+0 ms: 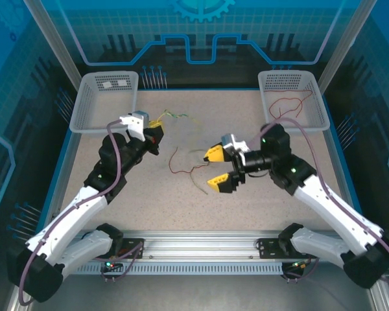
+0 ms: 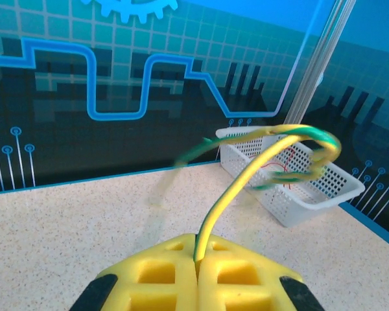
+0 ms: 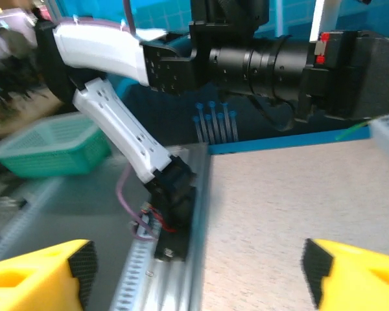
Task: Untangle the cables
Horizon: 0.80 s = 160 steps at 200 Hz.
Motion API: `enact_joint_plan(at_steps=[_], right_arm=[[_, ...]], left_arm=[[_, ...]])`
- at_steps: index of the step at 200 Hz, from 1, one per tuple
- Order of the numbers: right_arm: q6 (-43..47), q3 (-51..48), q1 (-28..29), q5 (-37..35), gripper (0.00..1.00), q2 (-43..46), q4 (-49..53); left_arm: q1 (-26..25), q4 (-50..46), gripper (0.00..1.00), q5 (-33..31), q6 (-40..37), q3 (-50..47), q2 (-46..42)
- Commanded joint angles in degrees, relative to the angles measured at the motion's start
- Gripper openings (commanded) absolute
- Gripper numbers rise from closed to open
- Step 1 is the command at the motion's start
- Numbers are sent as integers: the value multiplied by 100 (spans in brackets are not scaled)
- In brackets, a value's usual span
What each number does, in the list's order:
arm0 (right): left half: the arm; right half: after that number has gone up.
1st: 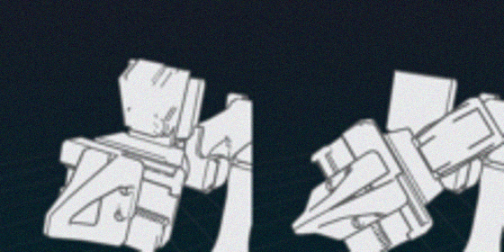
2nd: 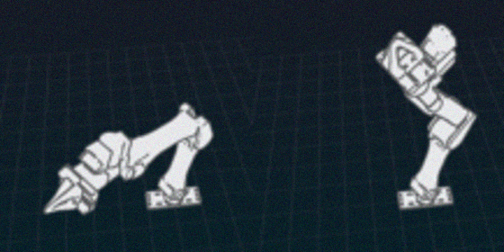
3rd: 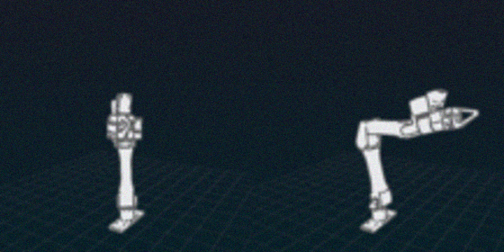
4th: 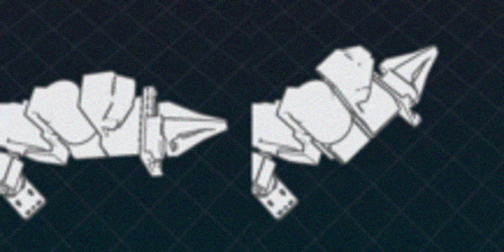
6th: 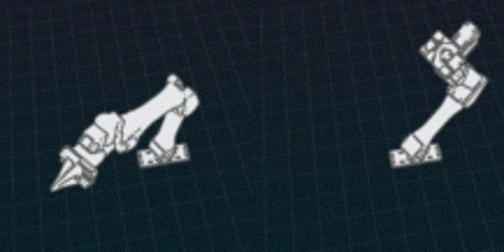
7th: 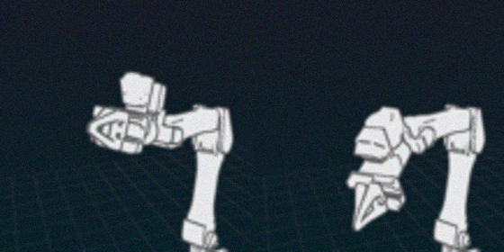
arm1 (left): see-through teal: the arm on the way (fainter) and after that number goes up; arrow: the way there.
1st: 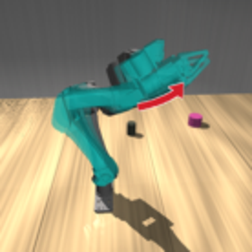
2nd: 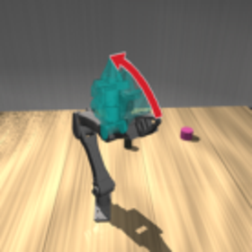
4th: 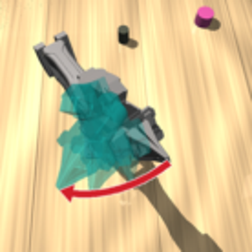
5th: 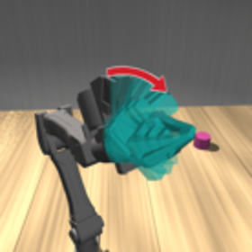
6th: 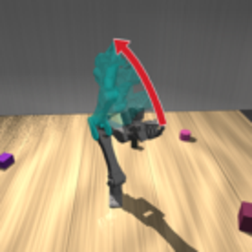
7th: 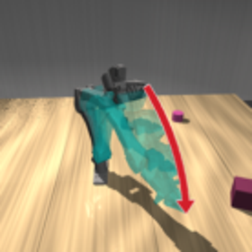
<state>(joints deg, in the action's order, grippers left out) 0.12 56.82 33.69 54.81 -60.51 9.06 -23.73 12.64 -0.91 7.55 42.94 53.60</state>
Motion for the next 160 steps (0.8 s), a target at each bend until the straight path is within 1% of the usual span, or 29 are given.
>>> enact_joint_plan(at_steps=[1,2,5,6,17,26,42,49,60,75,87,95,104,113,138,160], right_arm=[[-42,190,-38,-356,82,-141,461],[-81,165,-38,-576,82,-100,383],[-130,142,-43,-741,82,-64,293],[-171,90,-44,-934,82,-22,207],[-306,-132,-56,-1789,82,178,-284],[-409,-236,-64,-2349,84,223,-521],[-461,-252,-61,-2882,87,86,-560],[-421,-314,-19,-3295,89,26,-594],[-448,-582,-32,-3921,90,4,-915],[-340,-1077,-108,-4248,95,36,-1461],[-293,-1402,-225,-4305,100,35,-1974],[-267,-1521,-372,-4035,100,-57,-2168],[-226,-1486,-480,-3818,100,-232,-2146],[-102,-1422,-500,-3772,100,-406,-2076],[218,-1442,-478,-3300,100,-895,-2254],[317,-1557,-411,-3094,100,-1162,-2648]], left_arm=[[44,228,0,-102,106,53,10],[43,233,0,-98,106,46,10],[43,238,0,-104,104,41,14],[43,234,0,-99,105,45,12],[49,219,0,-23,131,42,1],[45,221,0,36,161,41,-16],[46,219,0,111,192,48,-57],[44,215,0,146,194,50,-78],[50,194,0,149,232,65,-104],[44,263,0,280,247,22,-138],[46,278,0,347,313,27,-148],[44,282,0,419,343,28,-157],[44,293,0,458,401,21,-167],[48,349,0,531,450,1,-173],[48,422,0,661,550,-31,-200],[48,449,0,672,581,-67,-234]])
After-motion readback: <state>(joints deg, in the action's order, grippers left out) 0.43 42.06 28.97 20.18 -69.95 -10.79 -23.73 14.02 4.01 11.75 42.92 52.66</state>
